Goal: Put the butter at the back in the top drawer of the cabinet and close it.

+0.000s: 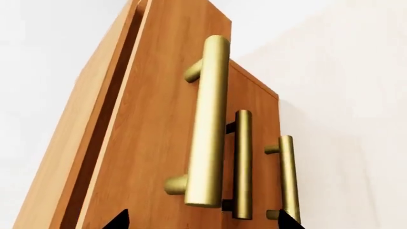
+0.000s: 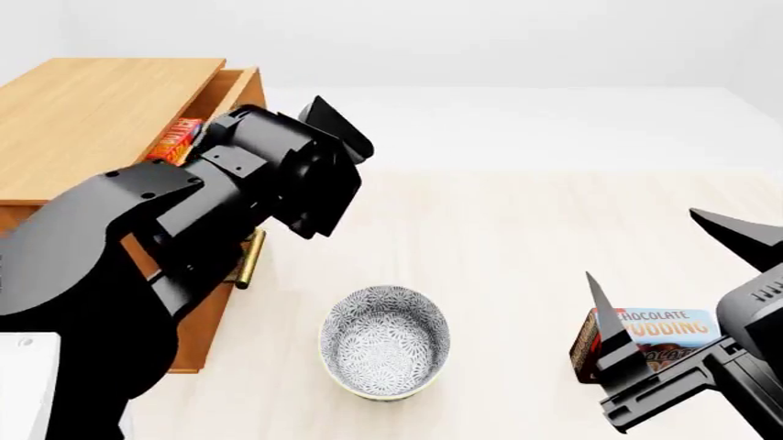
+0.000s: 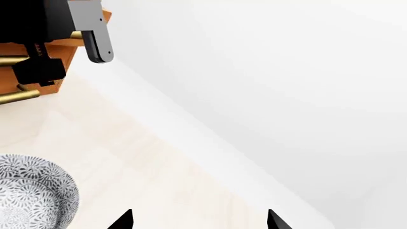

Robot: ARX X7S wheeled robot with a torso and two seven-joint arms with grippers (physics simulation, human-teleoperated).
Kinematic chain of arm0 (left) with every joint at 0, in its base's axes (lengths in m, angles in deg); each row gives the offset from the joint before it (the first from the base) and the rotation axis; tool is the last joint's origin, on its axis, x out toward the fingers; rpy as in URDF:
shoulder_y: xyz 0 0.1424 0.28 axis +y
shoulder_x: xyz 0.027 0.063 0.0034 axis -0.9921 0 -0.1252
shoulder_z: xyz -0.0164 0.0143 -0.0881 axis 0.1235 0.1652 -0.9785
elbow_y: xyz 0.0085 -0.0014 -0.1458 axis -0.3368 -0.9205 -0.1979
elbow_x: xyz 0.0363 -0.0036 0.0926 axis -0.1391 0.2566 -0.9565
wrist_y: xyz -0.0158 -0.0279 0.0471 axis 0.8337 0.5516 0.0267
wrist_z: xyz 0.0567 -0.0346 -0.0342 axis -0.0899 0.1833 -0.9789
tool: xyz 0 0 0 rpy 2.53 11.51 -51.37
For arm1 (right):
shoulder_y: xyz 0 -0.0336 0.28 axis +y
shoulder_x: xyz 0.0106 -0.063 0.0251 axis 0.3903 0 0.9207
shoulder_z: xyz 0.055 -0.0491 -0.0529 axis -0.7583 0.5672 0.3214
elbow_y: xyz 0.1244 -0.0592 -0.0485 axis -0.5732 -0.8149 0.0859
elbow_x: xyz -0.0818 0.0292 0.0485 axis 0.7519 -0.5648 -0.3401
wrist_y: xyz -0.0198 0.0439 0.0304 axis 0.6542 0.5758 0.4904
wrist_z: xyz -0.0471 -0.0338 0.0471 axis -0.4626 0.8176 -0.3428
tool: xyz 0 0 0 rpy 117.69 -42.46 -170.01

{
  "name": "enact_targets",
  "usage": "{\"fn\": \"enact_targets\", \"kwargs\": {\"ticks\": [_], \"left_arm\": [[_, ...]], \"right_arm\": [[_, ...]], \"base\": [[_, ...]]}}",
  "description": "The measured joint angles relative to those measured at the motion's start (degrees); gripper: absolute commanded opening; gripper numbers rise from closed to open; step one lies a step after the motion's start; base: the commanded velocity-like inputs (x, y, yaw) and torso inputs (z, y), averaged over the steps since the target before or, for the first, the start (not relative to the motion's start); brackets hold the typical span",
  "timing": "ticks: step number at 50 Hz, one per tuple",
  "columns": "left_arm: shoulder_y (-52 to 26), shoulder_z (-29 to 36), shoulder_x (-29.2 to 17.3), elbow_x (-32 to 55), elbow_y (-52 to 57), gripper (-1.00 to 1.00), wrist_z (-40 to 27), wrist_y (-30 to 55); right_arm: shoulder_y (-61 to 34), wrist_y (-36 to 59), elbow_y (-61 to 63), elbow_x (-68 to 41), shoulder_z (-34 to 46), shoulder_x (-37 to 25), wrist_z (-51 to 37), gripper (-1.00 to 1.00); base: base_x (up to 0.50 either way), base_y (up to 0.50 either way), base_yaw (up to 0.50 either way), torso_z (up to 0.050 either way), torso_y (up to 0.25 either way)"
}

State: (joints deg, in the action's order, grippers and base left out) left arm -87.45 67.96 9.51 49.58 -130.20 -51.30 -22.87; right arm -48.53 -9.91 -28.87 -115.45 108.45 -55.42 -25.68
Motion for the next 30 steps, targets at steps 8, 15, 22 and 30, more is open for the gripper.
{"fn": "enact_targets", "kwargs": {"ticks": [8, 15, 22, 30], "left_arm": [[0.78, -0.54, 0.00, -2.97, -2.65, 1.00, 0.51, 0.29], [1.34, -1.06, 0.00, -5.14, -4.62, 1.00, 0.47, 0.66], [1.69, -1.59, 0.00, -6.77, -6.48, 1.00, 0.37, 1.11], [1.98, -2.16, 0.00, -8.29, -8.66, 1.00, 0.42, 1.59]], "right_arm": [[0.42, -0.06, 0.00, 0.22, -0.14, 0.00, 0.04, 1.00], [0.66, 0.00, 0.00, 0.18, -0.38, 0.00, 0.07, 1.00], [0.82, 0.08, 0.00, 0.10, -0.67, 0.00, 0.14, 1.00], [0.99, 0.25, 0.00, 0.00, -1.03, 0.00, 0.24, 1.00]], "base": [[0.00, 0.00, 0.00, 0.000, 0.000], [0.00, 0.00, 0.00, 0.000, 0.000], [0.00, 0.00, 0.00, 0.000, 0.000], [0.00, 0.00, 0.00, 0.000, 0.000]]}}
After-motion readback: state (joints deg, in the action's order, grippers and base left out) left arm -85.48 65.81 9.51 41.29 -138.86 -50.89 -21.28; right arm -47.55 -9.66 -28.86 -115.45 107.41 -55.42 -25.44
